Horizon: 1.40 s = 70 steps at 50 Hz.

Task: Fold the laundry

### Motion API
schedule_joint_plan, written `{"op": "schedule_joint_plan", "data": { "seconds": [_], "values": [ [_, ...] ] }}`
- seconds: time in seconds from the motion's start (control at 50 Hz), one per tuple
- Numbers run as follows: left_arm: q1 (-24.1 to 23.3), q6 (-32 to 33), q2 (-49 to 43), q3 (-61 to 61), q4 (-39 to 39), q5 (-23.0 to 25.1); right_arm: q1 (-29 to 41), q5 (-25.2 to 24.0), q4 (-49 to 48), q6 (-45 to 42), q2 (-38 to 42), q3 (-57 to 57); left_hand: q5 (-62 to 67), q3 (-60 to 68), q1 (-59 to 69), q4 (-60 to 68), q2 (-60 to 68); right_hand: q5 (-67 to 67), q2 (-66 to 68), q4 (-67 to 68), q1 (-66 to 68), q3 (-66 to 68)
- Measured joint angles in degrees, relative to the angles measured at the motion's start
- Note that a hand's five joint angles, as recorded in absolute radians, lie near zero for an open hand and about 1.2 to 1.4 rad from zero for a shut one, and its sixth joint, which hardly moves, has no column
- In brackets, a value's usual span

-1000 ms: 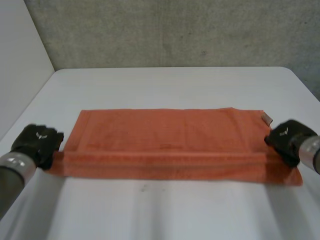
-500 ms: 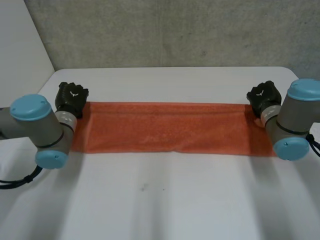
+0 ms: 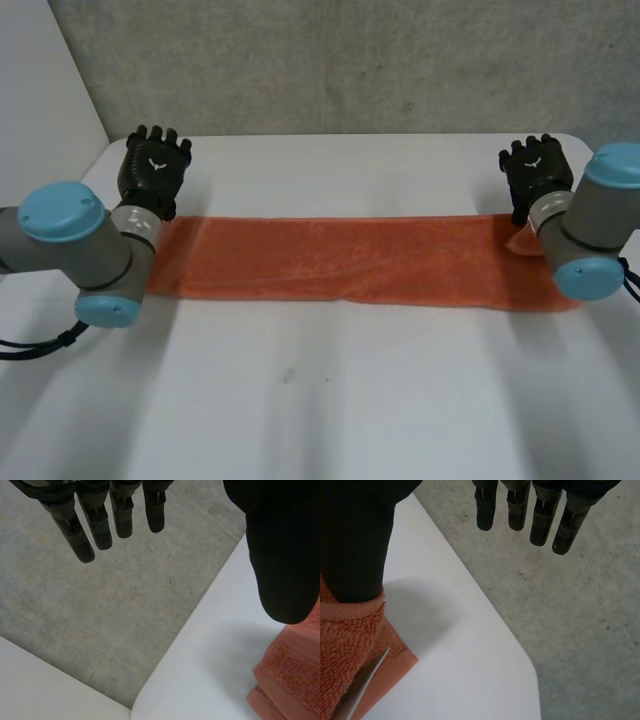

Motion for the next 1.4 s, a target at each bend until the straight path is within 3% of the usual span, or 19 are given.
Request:
{"op": "schedule_joint_plan", "data": {
  "seconds": [0.16, 0.18, 0.2, 0.22, 0.26, 0.3, 0.34, 0.38, 0.42, 0.58, 0.64, 0.66, 0.72, 0.74, 0.84, 1.1, 1.24, 1.3, 1.4],
  "values": [
    [0.0, -0.1, 4.9, -4.5, -0.2, -0.1, -3.8, -3.6, 4.5, 5.6, -1.2, -0.5, 0.0, 0.0, 0.0, 0.0, -0.3, 0.0, 0.0, 0.0, 0.0, 0.0],
    [0.1, -0.1, 5.5, -5.3, -0.2, -0.1, -4.6, -5.1, 4.8, 6.3, -1.3, -0.6, 0.0, 0.0, 0.0, 0.0, -0.3, 11.3, 11.7, 11.7, 11.5, 11.8],
    [0.1, -0.1, 5.5, -5.3, -0.2, -0.1, -4.6, -5.1, 4.8, 6.3, -1.3, -0.6, 0.0, 0.0, 0.0, 0.0, -0.3, 11.3, 11.7, 11.7, 11.5, 11.8],
    [0.1, -0.1, 6.0, -6.2, -0.2, -0.1, -5.5, -6.8, 4.9, 6.9, -1.3, -0.7, 0.0, 0.0, 0.0, -0.3, -0.4, 23.8, 26.2, 25.4, 23.3, 25.9],
    [0.1, -0.1, 6.4, -7.1, -0.2, -0.1, -6.4, -8.5, 5.0, 7.4, -1.3, -0.8, -0.1, 0.0, 0.0, -0.3, -0.5, 30.7, 35.0, 33.7, 29.2, 35.0],
    [0.1, -0.1, 6.6, -7.8, -0.2, -0.1, -7.0, -9.5, 4.9, 7.7, -1.2, -0.9, -0.4, 0.0, 0.0, -0.3, -0.5, 31.0, 35.0, 34.1, 28.7, 35.0],
    [0.1, -0.2, 6.8, -8.4, -0.2, 0.0, -7.5, -10.3, 4.9, 8.1, -1.2, -1.0, -0.4, 0.0, 0.0, -0.3, -0.5, 22.5, 24.4, 23.7, 19.0, 24.7],
    [0.1, -0.2, 6.8, -8.9, -0.2, 0.0, -8.1, -10.9, 4.9, 8.7, -1.2, -1.1, -0.4, 0.0, 0.0, -0.3, -0.5, 5.2, 6.1, 5.6, 3.3, 6.7],
    [0.1, -0.2, 6.9, -9.5, -0.2, 0.0, -8.7, -11.2, 4.8, 9.4, -1.2, -1.2, -0.4, 0.0, 0.0, -0.3, -0.5, 0.0, 0.3, -0.1, -0.2, 0.6],
    [0.1, -0.3, 6.8, -10.1, -0.2, 0.0, -10.3, -11.9, 4.2, 13.1, -1.2, -2.2, -0.4, 0.0, 0.0, -0.3, -0.6, -0.2, -0.2, -0.2, -0.2, -0.1],
    [0.1, -0.4, 6.8, -10.1, -0.2, 0.0, -10.6, -13.2, 4.2, 14.7, -1.2, -2.7, -0.4, 0.0, 0.0, -0.3, -0.6, 5.0, 6.2, 5.3, 4.5, 6.7],
    [0.1, -0.4, 6.8, -10.2, -0.2, 0.0, -10.7, -14.6, 4.4, 15.7, -1.2, -3.0, -0.4, 0.0, 0.0, -0.3, -0.6, 18.3, 21.0, 19.6, 17.1, 20.6],
    [0.1, -0.5, 6.8, -10.3, -0.2, 0.0, -10.9, -15.9, 4.7, 16.5, -1.1, -3.2, -0.4, 0.0, 0.0, -0.3, -0.6, 25.2, 28.0, 26.8, 23.0, 27.9],
    [0.1, -0.5, 6.9, -10.4, -0.3, 0.0, -11.0, -16.4, 4.8, 17.0, -1.1, -3.3, -0.4, 0.0, 0.0, -0.3, -0.6, 25.1, 27.1, 26.5, 22.4, 27.3],
    [0.1, -0.5, 7.0, -10.9, -0.3, 0.0, -12.0, -15.7, 4.8, 18.6, -1.0, -3.5, -0.4, 0.0, 0.0, -0.8, -0.8, 0.2, 0.3, 0.0, -0.1, 0.8],
    [0.2, -0.7, 8.7, -13.2, -0.3, 0.0, -13.1, -12.0, 6.3, 19.8, -3.9, -0.4, -0.4, 0.0, 0.0, -0.8, -0.8, -0.2, -0.2, -0.2, -0.3, 0.0],
    [0.1, -1.5, 12.2, -15.8, -0.4, 0.0, -13.1, -12.0, 11.5, 19.4, -12.9, 8.7, -0.6, 0.0, 0.0, -0.8, -0.8, 1.0, 1.0, 0.7, 0.1, 1.7],
    [0.0, -3.9, 16.0, -18.5, -0.5, 0.0, -13.1, -12.3, 15.6, 18.8, -19.8, 17.5, -0.7, 0.0, 0.0, -0.8, -0.8, 2.7, 3.5, 2.9, 1.4, 4.2],
    [0.0, -6.7, 18.4, -20.3, -1.0, 0.0, -13.3, -12.6, 17.0, 18.3, -24.3, 25.2, -0.7, 0.0, 0.0, -0.8, -0.8, 7.7, 8.7, 8.7, 7.1, 9.7]
  ]
}}
